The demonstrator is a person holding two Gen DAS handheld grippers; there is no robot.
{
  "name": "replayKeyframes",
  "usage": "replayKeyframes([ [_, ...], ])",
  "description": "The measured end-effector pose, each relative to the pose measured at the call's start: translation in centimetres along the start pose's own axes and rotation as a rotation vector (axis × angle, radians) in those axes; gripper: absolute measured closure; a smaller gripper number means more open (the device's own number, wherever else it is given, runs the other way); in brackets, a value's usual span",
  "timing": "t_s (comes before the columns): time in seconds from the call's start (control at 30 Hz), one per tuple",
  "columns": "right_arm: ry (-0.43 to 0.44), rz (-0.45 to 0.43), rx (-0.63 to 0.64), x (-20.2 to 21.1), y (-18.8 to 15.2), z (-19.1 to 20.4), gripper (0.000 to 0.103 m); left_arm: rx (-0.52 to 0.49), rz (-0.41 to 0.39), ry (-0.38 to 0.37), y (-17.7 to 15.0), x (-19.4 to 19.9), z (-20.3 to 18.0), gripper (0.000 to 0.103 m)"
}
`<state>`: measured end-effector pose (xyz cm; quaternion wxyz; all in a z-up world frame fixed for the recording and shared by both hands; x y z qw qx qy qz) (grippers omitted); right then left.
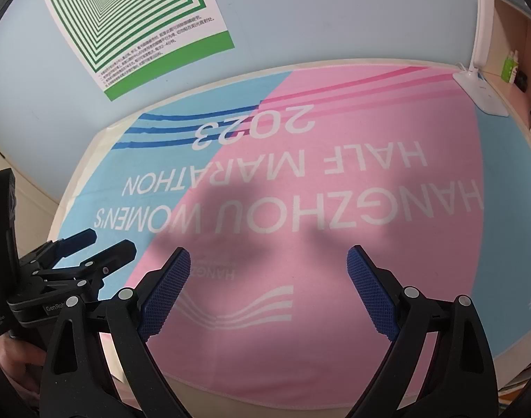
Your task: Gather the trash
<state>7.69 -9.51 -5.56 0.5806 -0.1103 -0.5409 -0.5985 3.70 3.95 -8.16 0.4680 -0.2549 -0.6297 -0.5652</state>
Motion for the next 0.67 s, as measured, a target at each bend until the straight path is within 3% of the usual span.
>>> replayKeyframes([
  [0.33, 0.001, 0.005, 0.001, -0.05, -0.03, 0.08, 0.012, 0.004, 0.003, -0.008, 0.00, 0.02, -0.08, 0.007],
  [0.5, 0.004, 0.004, 0.006, -0.02, -0.10, 0.29, 0.012, -0.017, 0.023, 0.046, 0.01, -0.28, -0.11, 0.007],
  [0.67, 0.006, 0.004, 0.008, -0.01, -0.24, 0.35, 0.012, -0.016, 0.022, 0.034, 0.01, -0.41, -0.05, 0.007],
])
Point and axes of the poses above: each gripper's, at about its wrist camera, not at the fingertips, and x roughly against the way its jaws point, z to its left, y to its top, the point moved 5 cm from there along -x, roughly the way its jaws point, and after that the axes turned 11 degrees about y, right-handed, at the moved point
